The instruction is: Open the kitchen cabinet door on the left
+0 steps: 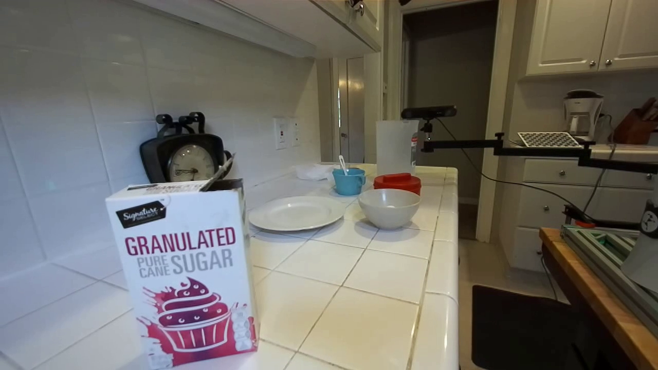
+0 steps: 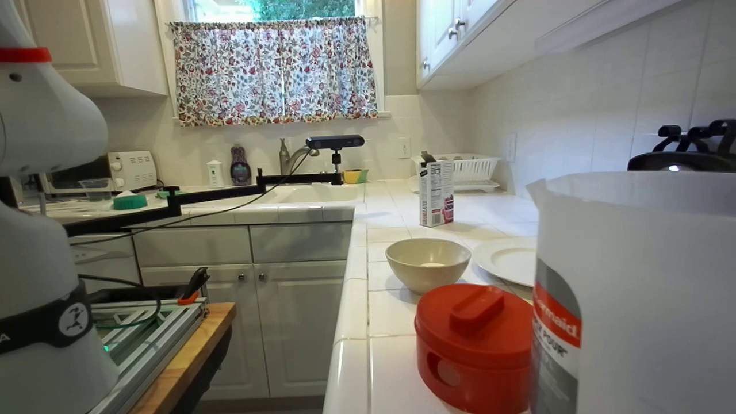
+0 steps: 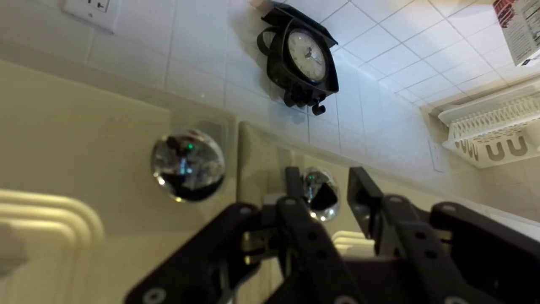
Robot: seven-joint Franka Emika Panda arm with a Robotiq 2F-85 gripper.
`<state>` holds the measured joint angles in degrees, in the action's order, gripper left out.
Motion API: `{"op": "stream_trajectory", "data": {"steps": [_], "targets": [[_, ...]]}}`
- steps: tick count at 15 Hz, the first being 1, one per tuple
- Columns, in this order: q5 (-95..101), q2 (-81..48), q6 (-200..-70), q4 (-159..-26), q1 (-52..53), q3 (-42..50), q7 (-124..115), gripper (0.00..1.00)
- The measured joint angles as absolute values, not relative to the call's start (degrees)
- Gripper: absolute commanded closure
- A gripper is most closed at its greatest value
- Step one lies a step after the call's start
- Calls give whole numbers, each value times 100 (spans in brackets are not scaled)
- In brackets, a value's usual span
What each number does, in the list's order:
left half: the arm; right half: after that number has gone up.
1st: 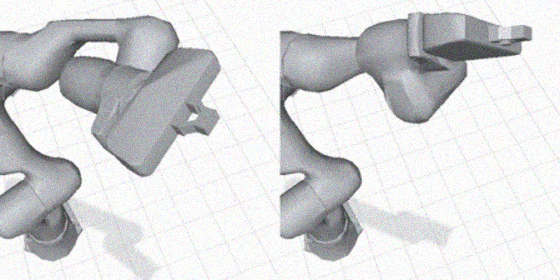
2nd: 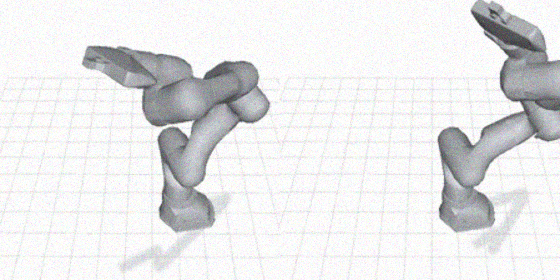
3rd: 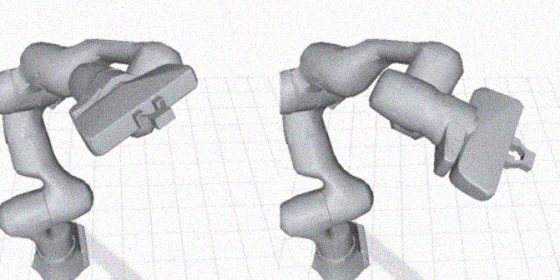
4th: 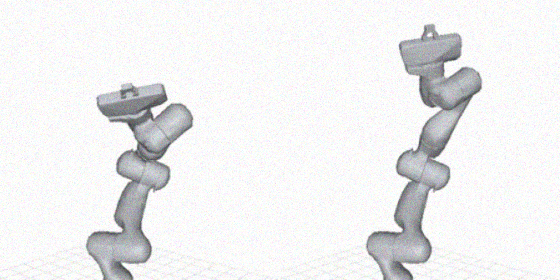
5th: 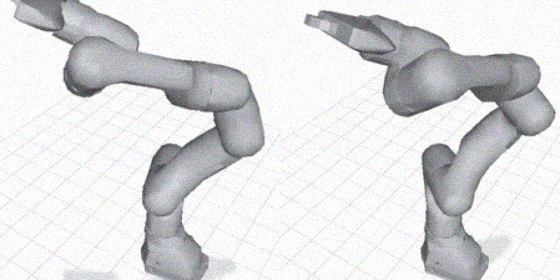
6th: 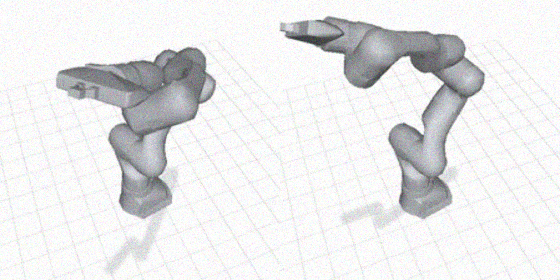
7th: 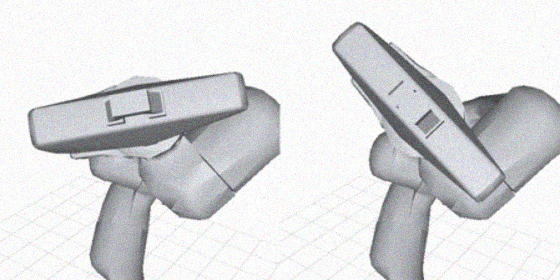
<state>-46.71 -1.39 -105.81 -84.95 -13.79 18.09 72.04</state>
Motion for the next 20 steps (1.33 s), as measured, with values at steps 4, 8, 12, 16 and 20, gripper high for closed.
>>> {"op": "stream_trajectory", "data": {"steps": [4, 8, 12, 16, 20], "targets": [[-4670, -131, -10561, -8494, -1404, 1808, 7259, 75], [-4646, -105, -10502, -8498, -1418, 1808, 7338, 86], [-4540, 6, -10450, -8577, -1420, 1803, 7441, 90], [-4373, 237, -10447, -8784, -1419, 1774, 7446, 94], [-4058, 664, -10461, -9170, -1415, 1707, 7439, 95]]}}
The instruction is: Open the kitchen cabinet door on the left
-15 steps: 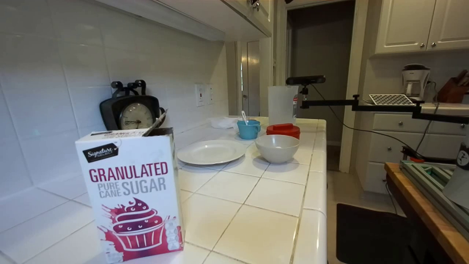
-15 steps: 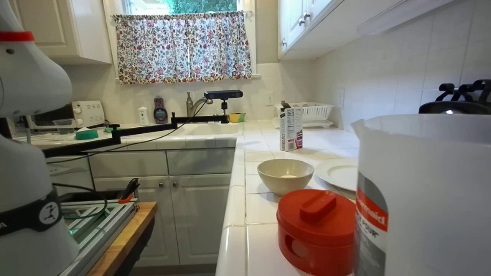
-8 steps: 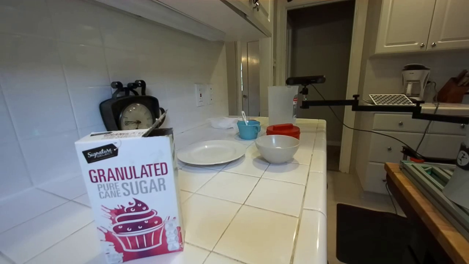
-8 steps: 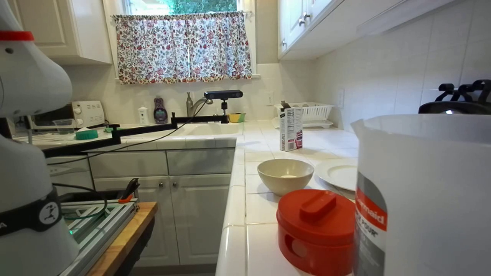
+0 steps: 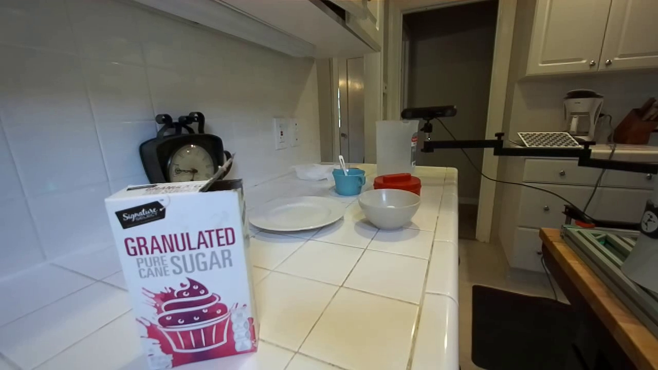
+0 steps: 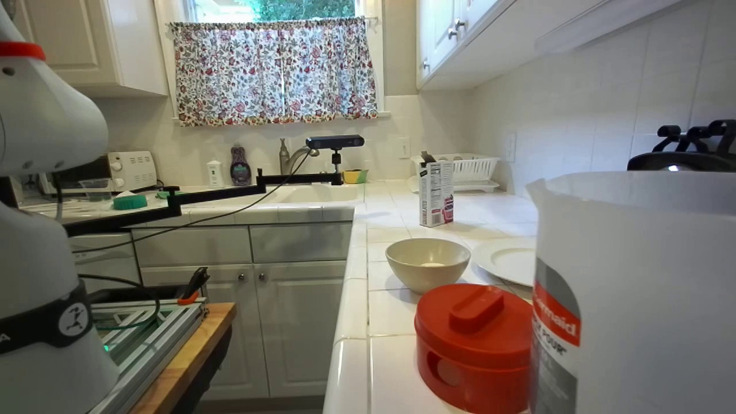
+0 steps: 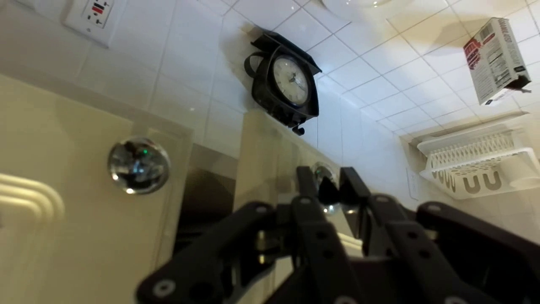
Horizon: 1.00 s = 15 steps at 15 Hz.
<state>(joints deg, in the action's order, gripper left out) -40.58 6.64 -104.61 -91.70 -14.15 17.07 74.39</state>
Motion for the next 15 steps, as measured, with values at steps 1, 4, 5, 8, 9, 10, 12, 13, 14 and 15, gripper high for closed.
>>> {"op": "stream_trajectory", "data": {"steps": [1, 4, 5, 8, 9, 10, 12, 13, 14, 15], "targets": [[-3962, 798, -10480, -9293, -1406, 1688, 7424, 95], [-3654, 1244, -10542, -9684, -1356, 1629, 7337, 96], [-3528, 1411, -10567, -9828, -1346, 1591, 7295, 96], [-3066, 1965, -10628, -10270, -1297, 1450, 6978, 95], [-2900, 2164, -10640, -10423, -1270, 1393, 6816, 97], [-2728, 2375, -10660, -10578, -1240, 1333, 6631, 97], [-2415, 2785, -10800, -10920, -1192, 1208, 6258, 96], [-2274, 2980, -10879, -11087, -1171, 1142, 6059, 96], [-2128, 3160, -10957, -11241, -1147, 1074, 5849, 97], [-1973, 3332, -11012, -11376, -1121, 1000, 5634, 97]]}}
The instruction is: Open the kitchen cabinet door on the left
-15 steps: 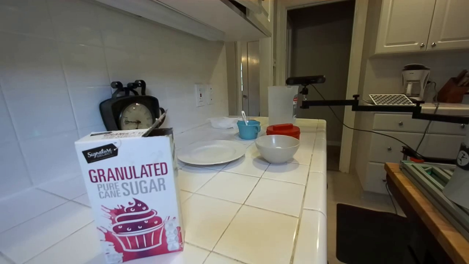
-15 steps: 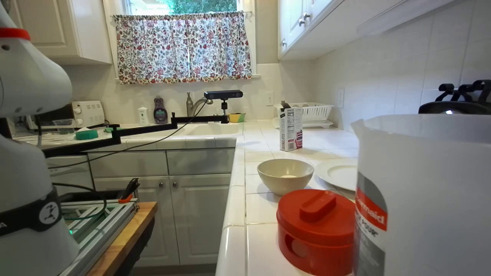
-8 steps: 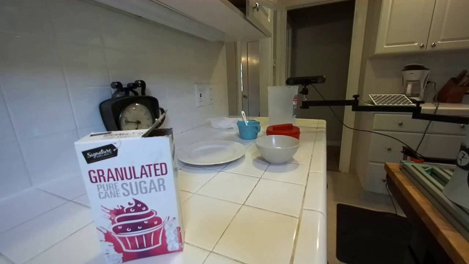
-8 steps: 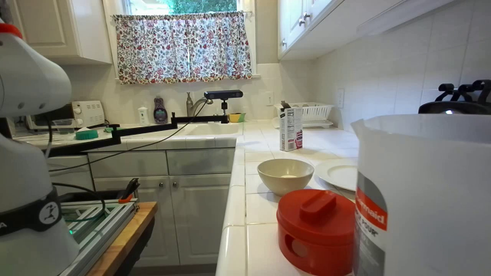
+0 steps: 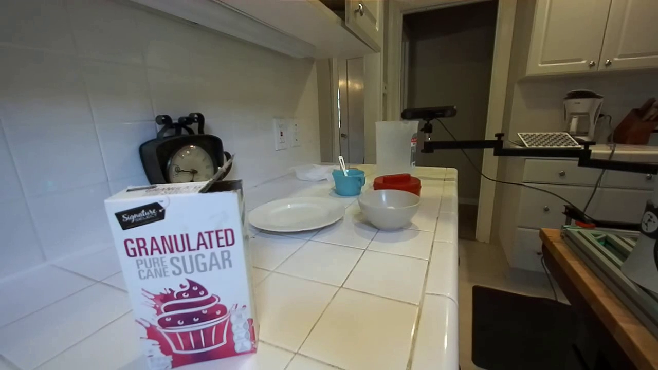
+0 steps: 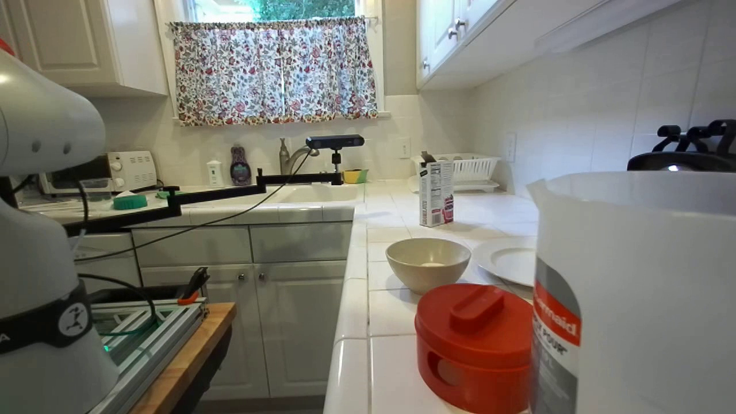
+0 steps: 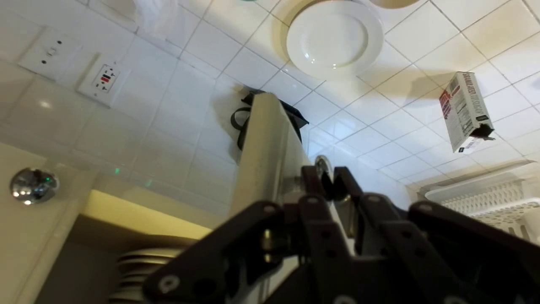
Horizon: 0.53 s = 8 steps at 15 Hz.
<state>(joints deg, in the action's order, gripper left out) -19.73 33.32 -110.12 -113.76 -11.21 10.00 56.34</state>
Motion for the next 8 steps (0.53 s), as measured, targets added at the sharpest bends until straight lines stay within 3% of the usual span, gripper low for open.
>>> {"op": "stream_trajectory", "data": {"steps": [8], "targets": [[-640, 4489, -10810, -12042, -698, 380, 3710, 97]]}}
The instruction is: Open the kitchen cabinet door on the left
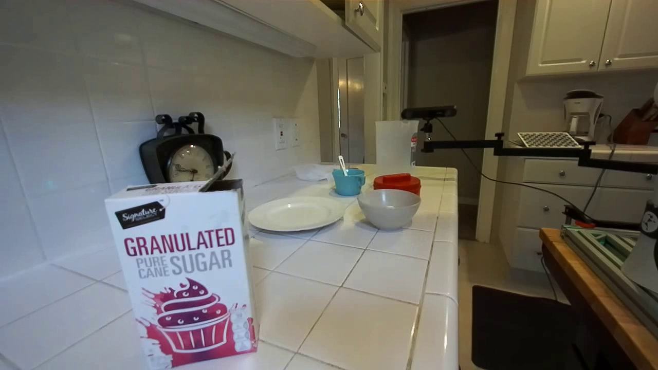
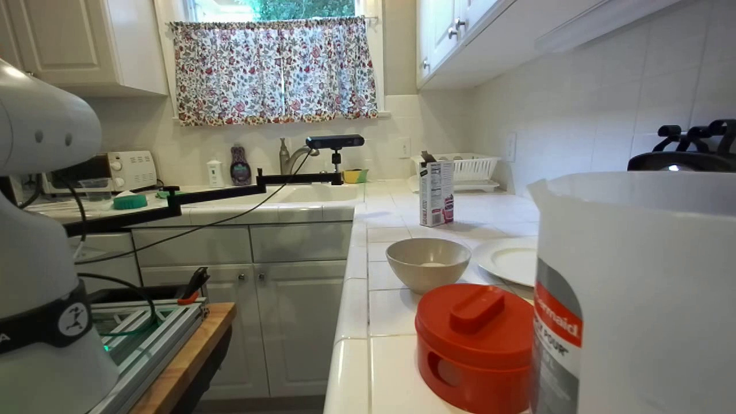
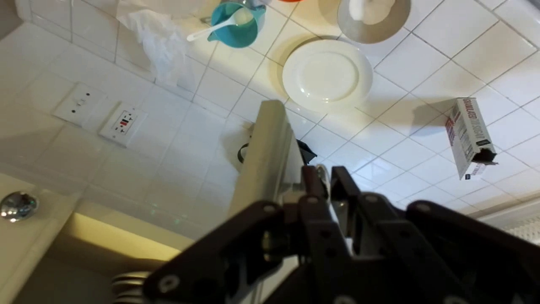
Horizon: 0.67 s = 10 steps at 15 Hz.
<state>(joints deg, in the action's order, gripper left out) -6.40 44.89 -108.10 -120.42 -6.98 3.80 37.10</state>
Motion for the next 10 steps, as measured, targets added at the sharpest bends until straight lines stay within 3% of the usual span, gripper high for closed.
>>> {"op": "stream_trajectory", "data": {"steps": [1, 2, 3, 5, 10], "targets": [[-511, 4596, -10745, -12084, -606, 316, 3493, 97], [-394, 4681, -10680, -12112, -519, 255, 3289, 89], [-285, 4756, -10596, -12129, -429, 191, 3082, 62], [-85, 4895, -10399, -12140, -234, 45, 2697, 61], [-27, 5134, -9849, -12140, 445, -401, 2201, 25]]}}
